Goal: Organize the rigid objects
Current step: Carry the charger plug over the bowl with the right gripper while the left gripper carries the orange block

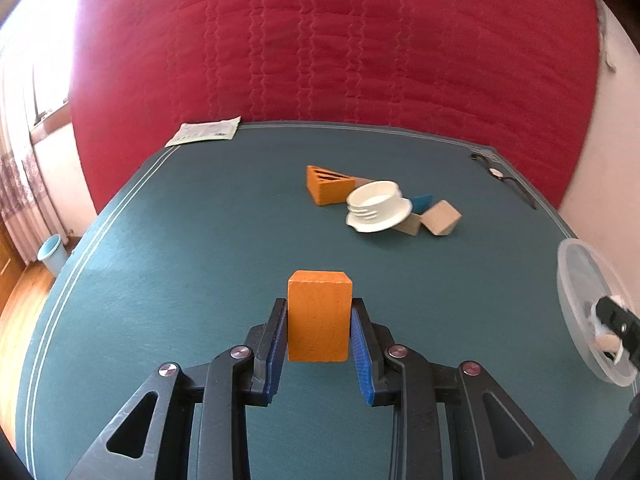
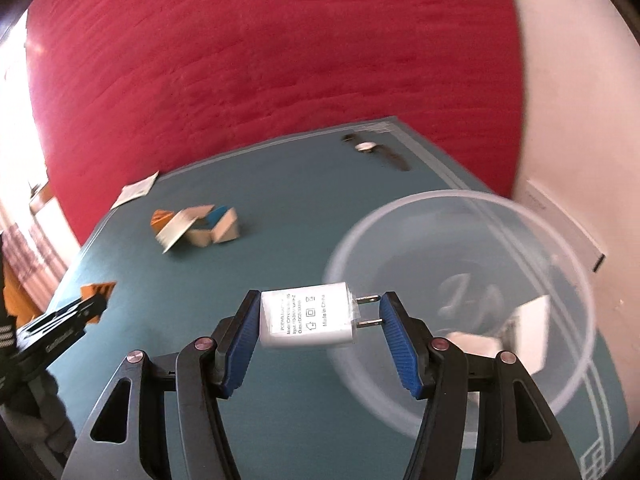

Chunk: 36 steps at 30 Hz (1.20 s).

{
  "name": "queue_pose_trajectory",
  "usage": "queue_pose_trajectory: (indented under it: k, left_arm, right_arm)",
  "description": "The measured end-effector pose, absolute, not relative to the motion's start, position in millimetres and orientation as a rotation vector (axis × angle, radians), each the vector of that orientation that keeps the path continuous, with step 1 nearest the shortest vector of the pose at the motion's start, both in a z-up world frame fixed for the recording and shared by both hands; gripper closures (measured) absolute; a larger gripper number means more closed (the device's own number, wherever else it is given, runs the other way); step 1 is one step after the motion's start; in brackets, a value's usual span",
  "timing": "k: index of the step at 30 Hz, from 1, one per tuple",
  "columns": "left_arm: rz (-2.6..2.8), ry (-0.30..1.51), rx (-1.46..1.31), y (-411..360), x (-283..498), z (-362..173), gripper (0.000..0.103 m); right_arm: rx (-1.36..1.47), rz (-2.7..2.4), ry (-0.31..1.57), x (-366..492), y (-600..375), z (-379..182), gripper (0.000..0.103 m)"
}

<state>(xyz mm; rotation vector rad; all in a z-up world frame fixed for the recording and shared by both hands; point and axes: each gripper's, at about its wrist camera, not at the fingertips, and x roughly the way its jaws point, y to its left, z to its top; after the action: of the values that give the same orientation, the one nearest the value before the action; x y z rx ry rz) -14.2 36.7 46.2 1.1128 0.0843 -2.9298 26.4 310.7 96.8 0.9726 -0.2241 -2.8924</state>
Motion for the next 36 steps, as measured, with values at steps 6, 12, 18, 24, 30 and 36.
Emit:
queue_pose_trajectory:
  k: [6,12,18,24,30,36]
  left_arm:
    - [-2.96,0.05,1.114,53.9,-8.4,53.1,0.072]
    - [-2.999,0.014,1.128,73.4,-5.0,59.3,0.072]
    - [-3.051,-0.04,1.151,98.2,-2.3,63.7,0.072]
    - [-3.117,-0.081,1.191,125.2,-0.6,69.0,0.072]
    - [-3.2,-0.086,1.289,155.7,1.8,73.5,0.072]
    - [-3.266,-0.164,1.29,187.0,6.5,79.7,0.071]
  right_arm:
    - [0.96,-2.955,-0.275,28.4,343.0,98.5,0.042]
    - [0.973,-2.981,-0.288,32.0,358.8,98.2,0.042]
    - [1.006,-2.987,-0.314,30.5,374.9,93.9,0.042]
    - [1.001,-3.023,-0.315,30.7,389.3,93.8,0.042]
    - [1.017,-3.042,-0.327,31.7,401.3,90.2,0.042]
    - [1.025,-3.052,-0.349,34.2,412.6,88.8,0.042]
